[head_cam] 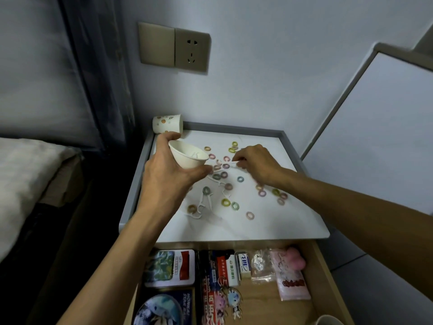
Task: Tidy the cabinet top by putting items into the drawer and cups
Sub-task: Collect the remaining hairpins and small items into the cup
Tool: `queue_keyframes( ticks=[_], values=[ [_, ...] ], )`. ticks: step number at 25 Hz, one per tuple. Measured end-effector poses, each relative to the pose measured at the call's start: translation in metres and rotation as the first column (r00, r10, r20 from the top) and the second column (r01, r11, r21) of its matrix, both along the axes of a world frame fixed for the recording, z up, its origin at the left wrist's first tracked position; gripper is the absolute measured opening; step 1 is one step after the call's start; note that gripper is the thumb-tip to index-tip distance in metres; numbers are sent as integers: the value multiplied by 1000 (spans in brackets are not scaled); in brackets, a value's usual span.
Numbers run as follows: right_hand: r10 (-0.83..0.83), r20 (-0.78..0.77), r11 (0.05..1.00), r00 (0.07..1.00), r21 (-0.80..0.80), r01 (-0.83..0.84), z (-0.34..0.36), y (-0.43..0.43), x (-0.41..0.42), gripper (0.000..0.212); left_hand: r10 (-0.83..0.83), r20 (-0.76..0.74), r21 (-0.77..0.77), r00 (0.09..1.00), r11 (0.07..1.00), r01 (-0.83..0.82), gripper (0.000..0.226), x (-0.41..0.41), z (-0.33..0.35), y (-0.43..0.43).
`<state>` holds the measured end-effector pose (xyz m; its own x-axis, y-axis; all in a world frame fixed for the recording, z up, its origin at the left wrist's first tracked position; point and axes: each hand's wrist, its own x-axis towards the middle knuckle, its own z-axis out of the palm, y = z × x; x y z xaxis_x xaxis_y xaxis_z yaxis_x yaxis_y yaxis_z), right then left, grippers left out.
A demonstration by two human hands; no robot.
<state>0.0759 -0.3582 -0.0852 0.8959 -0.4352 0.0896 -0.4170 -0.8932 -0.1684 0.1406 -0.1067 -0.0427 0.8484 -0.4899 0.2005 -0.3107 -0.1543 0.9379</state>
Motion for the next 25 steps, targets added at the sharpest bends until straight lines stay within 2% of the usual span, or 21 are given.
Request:
queue_keyframes(
  ticks=[3, 12, 16, 22, 25],
  values=[
    [78, -27, 996, 997, 40, -77, -10, 9, 20, 18, -4, 5, -3, 1000, 1000, 4, 79, 3, 1, 4],
    [142, -15, 989, 990, 44, -141, -24, 12, 31, 18, 8, 32, -3, 999, 1000, -8, 79, 9, 1, 6],
    [100, -47, 993, 994, 73, -97, -29, 13, 39, 15, 4, 20, -11, 1000, 1000, -3, 78, 7, 1, 7],
    [135, -179, 983, 975, -100, -154, -33, 11, 29, 12, 9, 23, 1, 1000, 1000, -9, 79, 7, 1, 7],
    [109, -163, 986, 981, -107, -128, -27, 6, 15, 5, 3, 21, -1, 1000, 1000, -3, 79, 7, 1, 7]
  ],
)
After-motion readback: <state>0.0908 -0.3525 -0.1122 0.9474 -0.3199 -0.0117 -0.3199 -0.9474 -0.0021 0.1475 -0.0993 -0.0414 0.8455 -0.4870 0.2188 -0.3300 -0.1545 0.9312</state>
